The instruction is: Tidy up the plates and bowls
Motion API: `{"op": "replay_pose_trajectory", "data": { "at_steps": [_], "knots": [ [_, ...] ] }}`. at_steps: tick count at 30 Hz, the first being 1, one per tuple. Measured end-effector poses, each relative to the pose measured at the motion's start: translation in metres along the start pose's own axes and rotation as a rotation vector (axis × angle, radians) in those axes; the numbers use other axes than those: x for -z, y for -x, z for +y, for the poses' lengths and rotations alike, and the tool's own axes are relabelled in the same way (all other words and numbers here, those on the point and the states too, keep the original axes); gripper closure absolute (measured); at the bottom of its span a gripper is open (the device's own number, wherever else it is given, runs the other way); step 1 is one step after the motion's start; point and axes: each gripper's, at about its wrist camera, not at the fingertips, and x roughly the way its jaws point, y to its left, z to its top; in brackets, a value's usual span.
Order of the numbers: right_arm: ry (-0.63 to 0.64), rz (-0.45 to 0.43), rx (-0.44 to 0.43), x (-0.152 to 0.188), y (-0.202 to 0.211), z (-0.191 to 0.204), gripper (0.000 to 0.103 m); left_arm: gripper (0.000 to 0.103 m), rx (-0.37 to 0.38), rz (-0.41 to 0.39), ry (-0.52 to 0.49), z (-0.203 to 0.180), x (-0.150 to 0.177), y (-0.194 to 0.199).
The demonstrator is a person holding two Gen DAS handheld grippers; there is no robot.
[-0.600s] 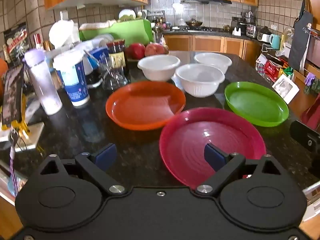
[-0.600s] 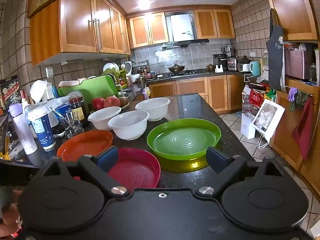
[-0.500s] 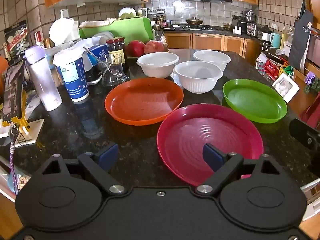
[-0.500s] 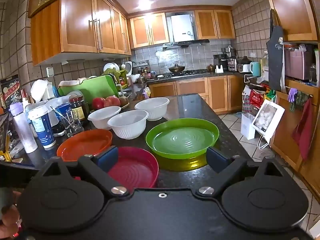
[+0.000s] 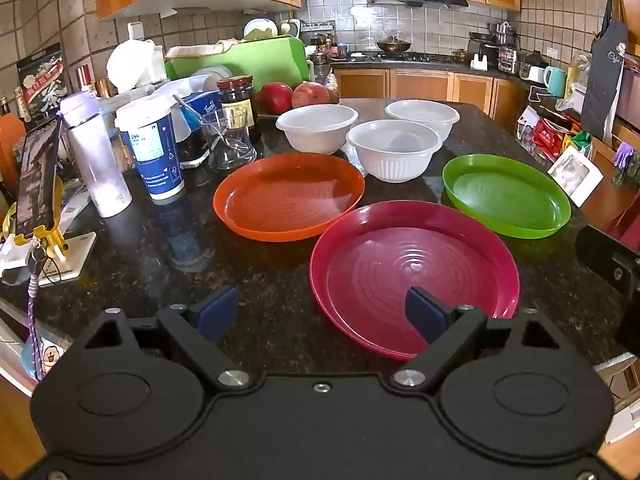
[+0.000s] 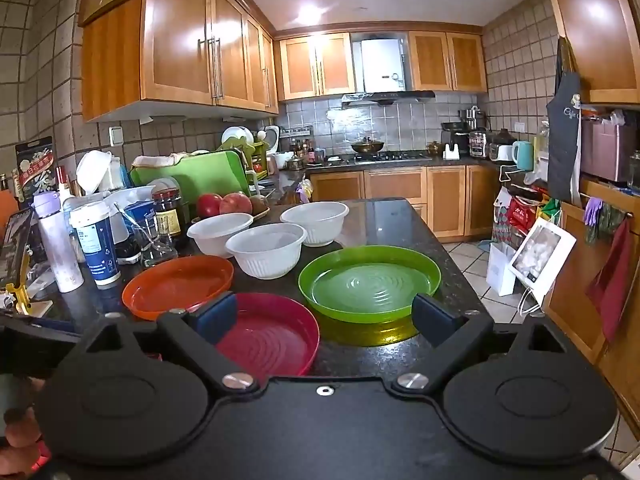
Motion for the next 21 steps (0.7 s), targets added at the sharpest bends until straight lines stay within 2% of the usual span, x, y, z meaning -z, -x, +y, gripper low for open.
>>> {"op": "replay_pose_trajectory", "data": {
  "at_steps": [21],
  "knots": [
    [0.01, 0.009, -0.002, -0.0024, -0.0017, 0.0009, 0.005, 0.011, -0.021, 0.012, -0.009, -0.0012, 0.0023, 0.0007]
  ]
}}
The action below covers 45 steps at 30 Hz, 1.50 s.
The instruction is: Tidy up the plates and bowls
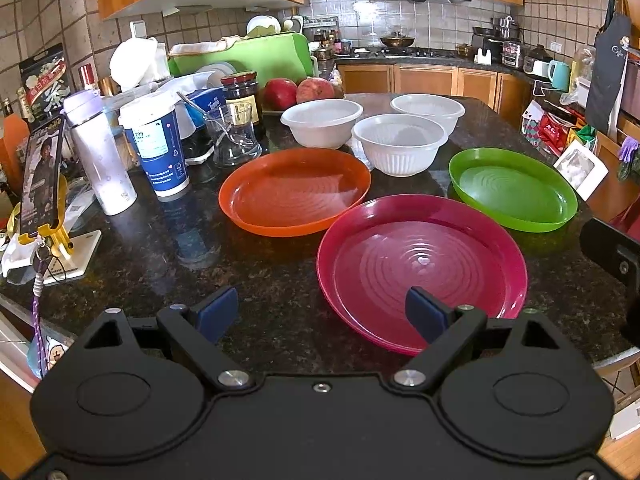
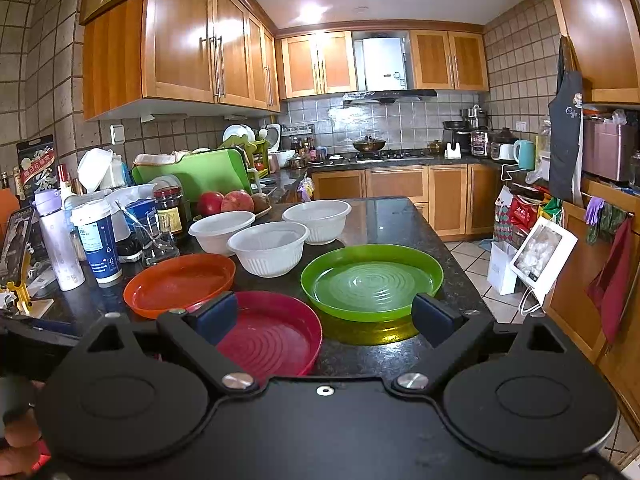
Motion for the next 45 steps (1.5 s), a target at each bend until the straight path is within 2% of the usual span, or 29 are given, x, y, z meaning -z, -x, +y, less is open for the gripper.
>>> {"op": "replay_pose_trajectory", "data": {
  "at_steps": [45],
  "knots": [
    [0.009, -0.014, -0.008, -0.0002, 0.009, -0.0004, 0.005, 0.011, -0.016, -0.007, 0.008, 0.0067, 0.006, 0.0088]
  ]
}}
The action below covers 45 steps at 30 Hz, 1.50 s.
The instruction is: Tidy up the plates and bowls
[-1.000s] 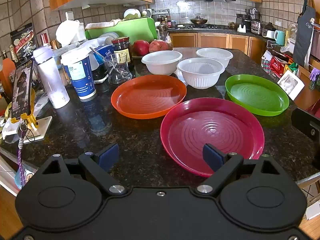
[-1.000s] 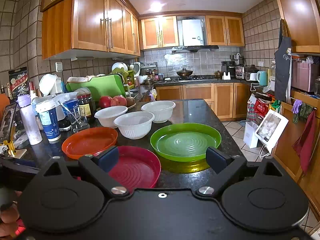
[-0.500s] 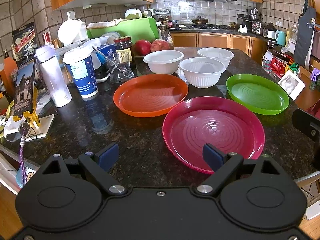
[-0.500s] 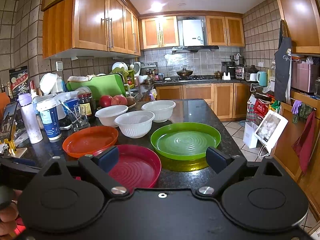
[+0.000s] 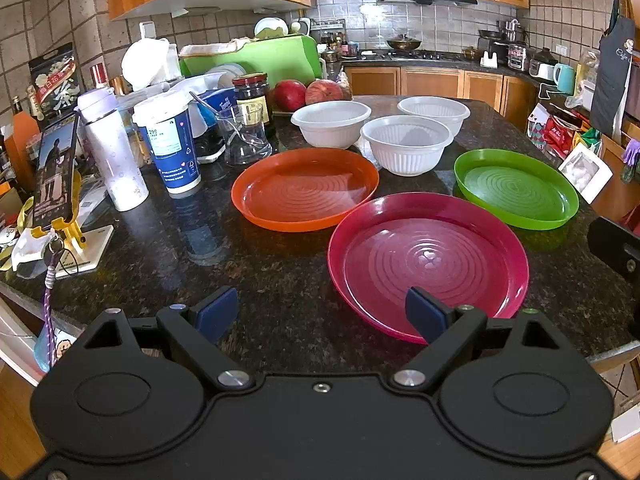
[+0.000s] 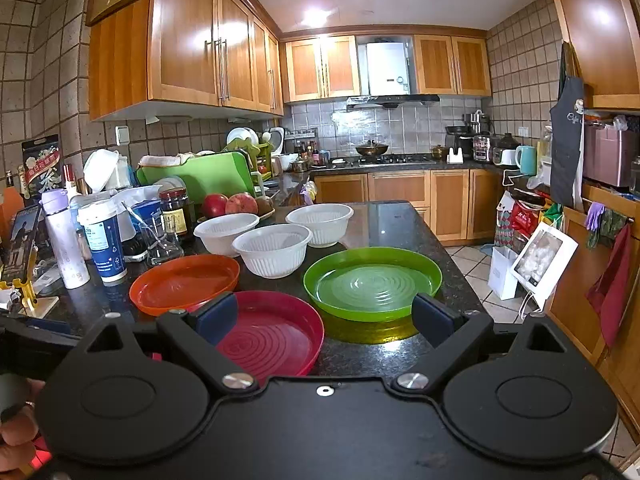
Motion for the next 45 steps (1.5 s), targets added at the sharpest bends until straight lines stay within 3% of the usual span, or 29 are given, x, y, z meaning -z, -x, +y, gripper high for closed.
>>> {"op": "replay_pose_trajectory", "data": {
  "at_steps": [8, 12, 18, 24, 32, 37, 45],
  "knots": [
    [-0.035, -0.051, 0.016, 0.002, 0.005, -0.004, 0.005, 0.011, -0.004, -0.002, 0.008, -0.002, 0.003, 0.004],
    [-0.045, -0.132, 0.082, 0.002, 0.014, -0.001, 0.003, 0.022, 0.013, -0.056, 0.006, -0.001, 0.004, 0.011],
    [-0.02, -0.188, 0.017, -0.003, 0.017, 0.004, 0.005, 0.021, 0.019, -0.07, 0.064, 0.008, 0.003, 0.021],
    [-0.05, -0.269, -0.032, -0.009, 0.017, 0.017, 0.005, 0.019, -0.026, -0.051, 0.056, 0.02, -0.001, 0.019],
    [-0.04, -0.254, -0.062, -0.025, -0.005, 0.039, 0.012, 0.016, 0.004, -0.081, 0.04, 0.052, -0.019, -0.003],
    [-0.023, -0.201, -0.064, -0.036, -0.037, 0.065, 0.016, 0.017, 0.017, -0.074, 0.027, 0.081, -0.038, -0.033],
    [-0.073, 0.001, -0.094, -0.041, -0.108, 0.111, 0.027, 0.018, 0.093, -0.031, 0.013, 0.125, -0.061, -0.086]
  ]
}}
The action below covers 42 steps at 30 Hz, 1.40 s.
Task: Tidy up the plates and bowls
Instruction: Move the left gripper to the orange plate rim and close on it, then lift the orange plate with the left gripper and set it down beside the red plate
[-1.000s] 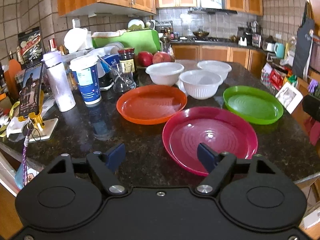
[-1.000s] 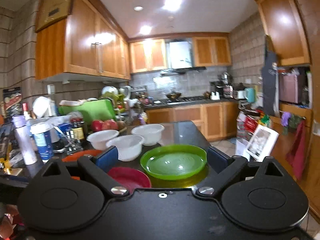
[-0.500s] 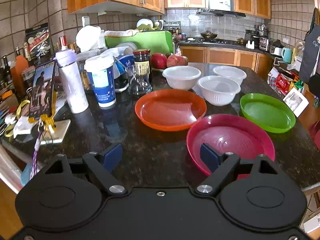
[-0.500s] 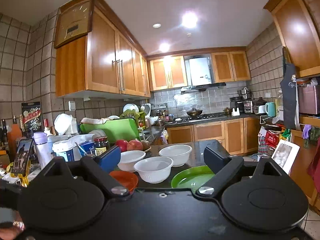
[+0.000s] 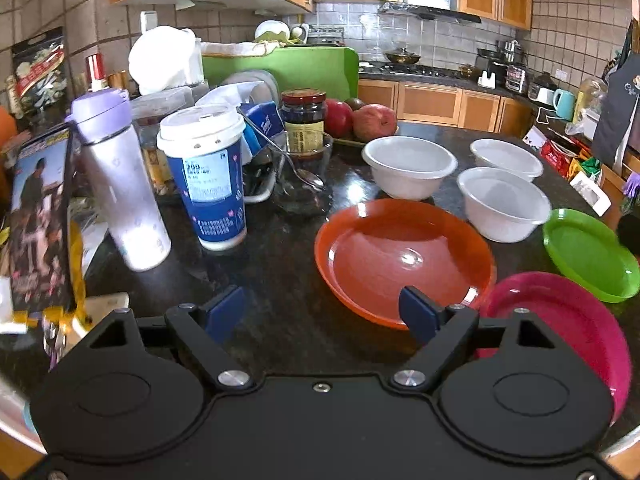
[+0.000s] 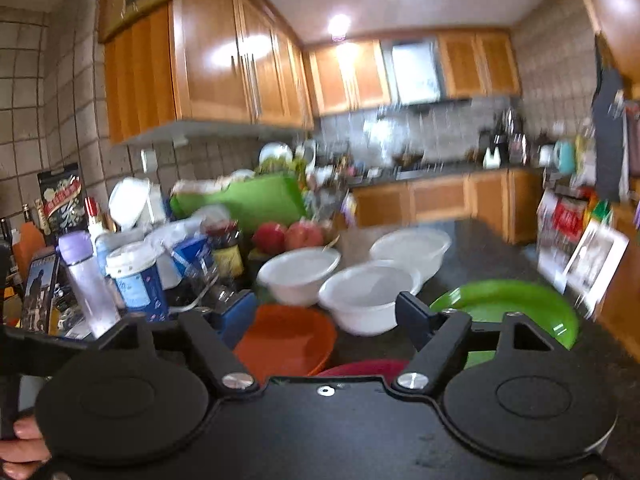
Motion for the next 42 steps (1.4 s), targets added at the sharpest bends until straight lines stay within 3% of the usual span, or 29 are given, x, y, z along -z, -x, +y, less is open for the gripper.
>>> {"op": "replay_pose_trajectory", "data": {
  "at_steps": [8, 11, 13, 23, 27, 30, 33, 37, 39, 42],
  "knots": [
    [0.02, 0.123, 0.061, 0.011, -0.055, 0.033, 0.033, 0.018, 0.083, 0.036, -0.032, 0.028, -0.011, -0.034],
    [-0.001, 0.161, 0.073, 0.012, -0.07, 0.034, 0.033, 0.021, 0.1, 0.064, -0.027, 0.035, -0.015, -0.046],
    [-0.006, 0.189, 0.08, 0.012, -0.08, 0.033, 0.034, 0.033, 0.116, 0.09, -0.047, 0.037, -0.018, -0.053],
    [0.01, 0.282, 0.1, 0.007, -0.126, 0.02, 0.034, 0.037, 0.143, 0.144, -0.097, 0.03, -0.033, -0.081],
    [-0.02, 0.328, 0.103, 0.007, -0.141, 0.011, 0.04, 0.038, 0.146, 0.168, -0.089, 0.028, -0.038, -0.094],
    [-0.05, 0.377, 0.107, 0.009, -0.15, 0.004, 0.053, 0.047, 0.145, 0.193, -0.094, 0.026, -0.041, -0.104],
    [-0.069, 0.408, 0.11, 0.012, -0.159, -0.001, 0.055, 0.05, 0.15, 0.223, -0.09, 0.023, -0.042, -0.112],
    [-0.067, 0.417, 0.131, 0.013, -0.167, -0.002, 0.062, 0.063, 0.138, 0.245, -0.09, 0.022, -0.042, -0.121],
    [-0.06, 0.422, 0.135, 0.014, -0.17, -0.002, 0.069, 0.076, 0.136, 0.26, -0.089, 0.022, -0.043, -0.125],
    [-0.067, 0.43, 0.138, 0.015, -0.173, -0.001, 0.07, 0.079, 0.137, 0.267, -0.084, 0.021, -0.045, -0.129]
  ]
}}
